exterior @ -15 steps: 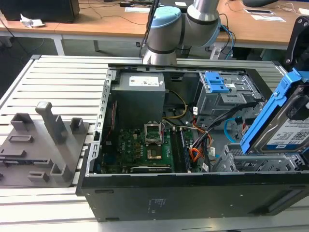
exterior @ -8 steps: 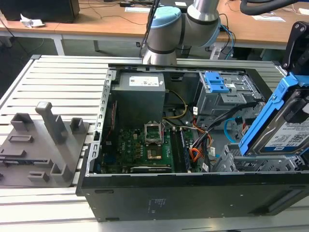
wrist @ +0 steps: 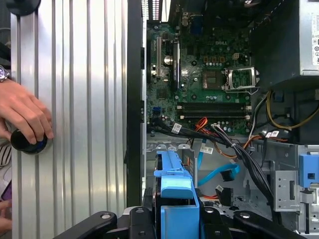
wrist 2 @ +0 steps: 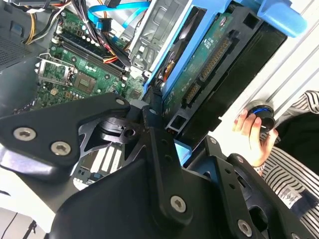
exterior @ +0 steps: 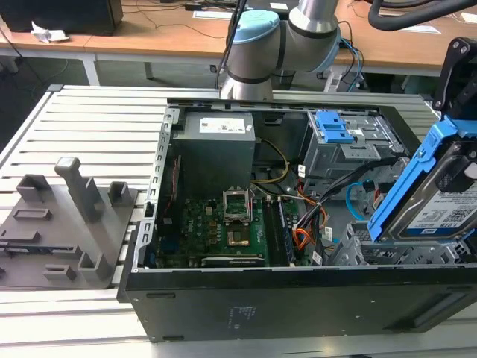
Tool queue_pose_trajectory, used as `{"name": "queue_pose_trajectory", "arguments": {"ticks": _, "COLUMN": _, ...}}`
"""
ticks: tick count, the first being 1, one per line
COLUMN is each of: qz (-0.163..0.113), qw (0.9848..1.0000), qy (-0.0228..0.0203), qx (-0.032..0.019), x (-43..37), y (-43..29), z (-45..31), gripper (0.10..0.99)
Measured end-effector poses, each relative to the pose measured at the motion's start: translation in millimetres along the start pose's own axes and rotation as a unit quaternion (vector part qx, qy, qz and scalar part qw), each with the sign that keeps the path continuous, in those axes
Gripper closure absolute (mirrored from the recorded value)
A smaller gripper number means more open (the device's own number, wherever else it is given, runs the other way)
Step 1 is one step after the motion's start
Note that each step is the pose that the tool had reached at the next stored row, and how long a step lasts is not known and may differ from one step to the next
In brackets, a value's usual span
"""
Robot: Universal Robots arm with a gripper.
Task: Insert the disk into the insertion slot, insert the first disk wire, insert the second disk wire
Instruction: 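Insert the disk into the insertion slot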
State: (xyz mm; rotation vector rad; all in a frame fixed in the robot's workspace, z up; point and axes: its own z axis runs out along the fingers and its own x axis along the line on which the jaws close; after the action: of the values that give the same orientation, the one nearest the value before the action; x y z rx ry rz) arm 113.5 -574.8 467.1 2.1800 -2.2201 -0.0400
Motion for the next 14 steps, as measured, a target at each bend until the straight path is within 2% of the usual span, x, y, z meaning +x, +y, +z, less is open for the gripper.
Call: {"name": "queue_pose_trajectory", "arguments": {"ticks": 14, "qz": 0.0, "qw": 1.0, "qy": 0.0, "qx": 0.0, "x": 0.0, "y": -0.4, "z": 9.4, "gripper": 0.722}}
